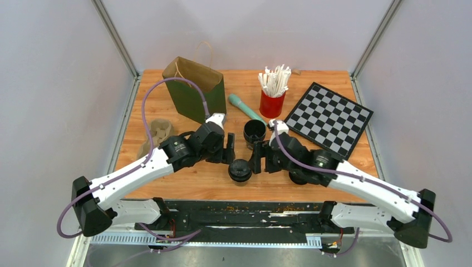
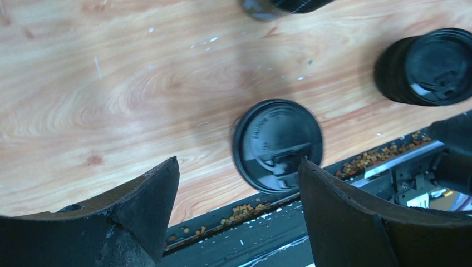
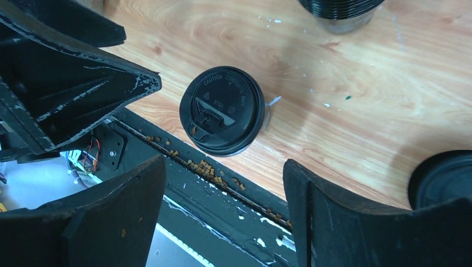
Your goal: Pack the takeout coffee
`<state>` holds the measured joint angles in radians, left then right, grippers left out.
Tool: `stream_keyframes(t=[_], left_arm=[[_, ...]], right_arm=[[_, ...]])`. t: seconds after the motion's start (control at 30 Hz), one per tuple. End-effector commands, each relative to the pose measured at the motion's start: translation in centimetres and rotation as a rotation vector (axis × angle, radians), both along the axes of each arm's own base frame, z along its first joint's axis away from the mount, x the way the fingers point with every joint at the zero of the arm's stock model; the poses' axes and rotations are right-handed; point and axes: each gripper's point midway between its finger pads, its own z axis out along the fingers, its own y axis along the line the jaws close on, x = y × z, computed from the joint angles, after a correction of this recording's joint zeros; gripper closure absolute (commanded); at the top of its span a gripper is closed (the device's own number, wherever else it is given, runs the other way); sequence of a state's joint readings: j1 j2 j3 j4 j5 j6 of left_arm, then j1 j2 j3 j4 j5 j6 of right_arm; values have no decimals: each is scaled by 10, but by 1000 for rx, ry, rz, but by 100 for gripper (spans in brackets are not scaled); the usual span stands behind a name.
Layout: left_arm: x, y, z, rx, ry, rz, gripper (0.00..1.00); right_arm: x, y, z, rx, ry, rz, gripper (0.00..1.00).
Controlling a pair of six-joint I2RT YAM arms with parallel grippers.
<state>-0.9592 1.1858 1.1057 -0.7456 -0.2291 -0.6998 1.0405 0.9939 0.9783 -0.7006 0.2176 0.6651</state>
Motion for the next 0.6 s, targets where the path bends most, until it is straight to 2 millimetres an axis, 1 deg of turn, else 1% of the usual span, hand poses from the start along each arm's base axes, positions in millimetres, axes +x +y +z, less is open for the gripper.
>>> stream_keyframes(t=[0.0, 0.13, 0.2, 0.3, 0.37, 0.57], left_arm=[[0, -2, -16, -145, 59, 66, 16], [-7, -7, -26, -238, 102, 69, 20], [-9, -6, -31, -244, 111, 67, 23], [-8, -5, -34, -241, 117, 71, 23], [-7, -4, -35, -237, 120, 77, 23], [-12, -2, -54, -229, 155, 82, 24]], right_arm=[[8, 30, -13, 71, 84, 22, 25], [18, 34, -34, 44, 146, 25, 28], [22, 35, -42, 32, 157, 28, 29], [28, 31, -52, 7, 167, 12, 30], [25, 32, -56, 19, 201, 31, 31], [19, 31, -72, 1, 240, 45, 34]])
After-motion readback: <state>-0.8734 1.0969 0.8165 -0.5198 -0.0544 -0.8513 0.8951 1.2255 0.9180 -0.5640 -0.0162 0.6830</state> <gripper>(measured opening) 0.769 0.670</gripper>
